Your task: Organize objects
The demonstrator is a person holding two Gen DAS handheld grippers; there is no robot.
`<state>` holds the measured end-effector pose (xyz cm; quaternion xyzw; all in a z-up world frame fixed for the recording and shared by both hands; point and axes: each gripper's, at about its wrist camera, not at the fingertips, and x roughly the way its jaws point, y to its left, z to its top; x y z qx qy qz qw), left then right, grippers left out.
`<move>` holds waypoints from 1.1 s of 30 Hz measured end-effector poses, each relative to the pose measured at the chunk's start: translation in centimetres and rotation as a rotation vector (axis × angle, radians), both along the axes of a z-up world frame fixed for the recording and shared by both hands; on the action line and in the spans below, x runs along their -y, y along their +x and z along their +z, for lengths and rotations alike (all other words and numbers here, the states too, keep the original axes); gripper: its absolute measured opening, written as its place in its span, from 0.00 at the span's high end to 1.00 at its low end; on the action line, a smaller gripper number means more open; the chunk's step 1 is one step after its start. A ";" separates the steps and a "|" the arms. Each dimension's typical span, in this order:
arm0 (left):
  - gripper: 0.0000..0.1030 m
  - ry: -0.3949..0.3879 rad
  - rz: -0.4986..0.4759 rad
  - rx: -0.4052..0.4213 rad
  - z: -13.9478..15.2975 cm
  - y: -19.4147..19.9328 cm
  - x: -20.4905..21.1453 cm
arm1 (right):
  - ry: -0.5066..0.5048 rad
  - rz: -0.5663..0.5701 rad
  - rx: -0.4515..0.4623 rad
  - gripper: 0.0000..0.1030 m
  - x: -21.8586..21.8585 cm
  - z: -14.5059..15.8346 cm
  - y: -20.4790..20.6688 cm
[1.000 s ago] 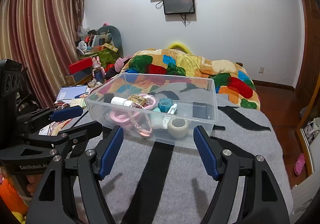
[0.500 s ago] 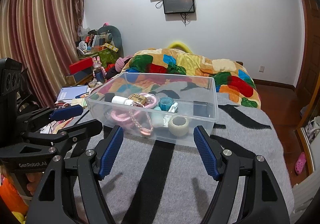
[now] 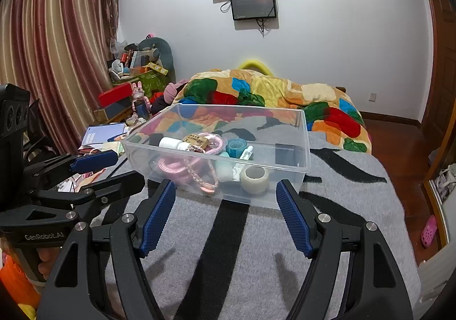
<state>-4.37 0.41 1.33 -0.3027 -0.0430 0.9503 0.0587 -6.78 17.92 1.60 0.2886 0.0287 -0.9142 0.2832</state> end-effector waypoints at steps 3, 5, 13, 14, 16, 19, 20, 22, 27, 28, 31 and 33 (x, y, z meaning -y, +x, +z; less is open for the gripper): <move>0.30 0.001 -0.001 -0.001 0.0 0.0 -0.1 | -0.001 0.000 0.001 0.32 0.0 0.0 0.0; 0.30 0.001 0.000 0.000 0.0 0.0 0.0 | -0.001 0.001 0.000 0.32 0.0 0.0 0.0; 0.30 0.001 -0.006 -0.002 0.2 0.1 -0.3 | -0.006 0.001 -0.001 0.32 0.0 0.0 0.3; 0.29 0.003 -0.007 -0.002 0.2 0.1 -0.3 | -0.005 0.000 -0.001 0.32 -0.1 0.0 0.3; 0.29 0.008 -0.010 -0.001 0.2 0.1 -0.3 | -0.007 0.000 0.000 0.32 -0.1 0.0 0.3; 0.29 0.015 -0.013 -0.002 0.3 0.2 -0.3 | -0.006 0.000 0.000 0.32 -0.1 0.0 0.3; 0.29 0.016 -0.014 -0.004 0.2 0.2 -0.2 | -0.007 0.000 -0.001 0.32 -0.1 0.0 0.3; 0.29 0.016 -0.015 -0.006 0.3 0.2 -0.2 | -0.006 0.001 -0.001 0.32 0.0 -0.1 0.3; 0.29 0.018 -0.020 -0.003 0.3 0.3 -0.2 | -0.007 0.000 0.000 0.32 -0.1 0.0 0.3; 0.29 0.015 -0.023 -0.002 0.3 0.3 -0.3 | -0.006 0.001 0.000 0.32 0.0 -0.1 0.4; 0.29 0.010 -0.027 -0.004 0.4 0.4 -0.5 | -0.007 0.000 0.001 0.32 -0.1 0.0 0.3; 0.29 0.011 -0.026 -0.004 0.4 0.4 -0.5 | -0.007 0.000 0.001 0.32 -0.1 -0.1 0.3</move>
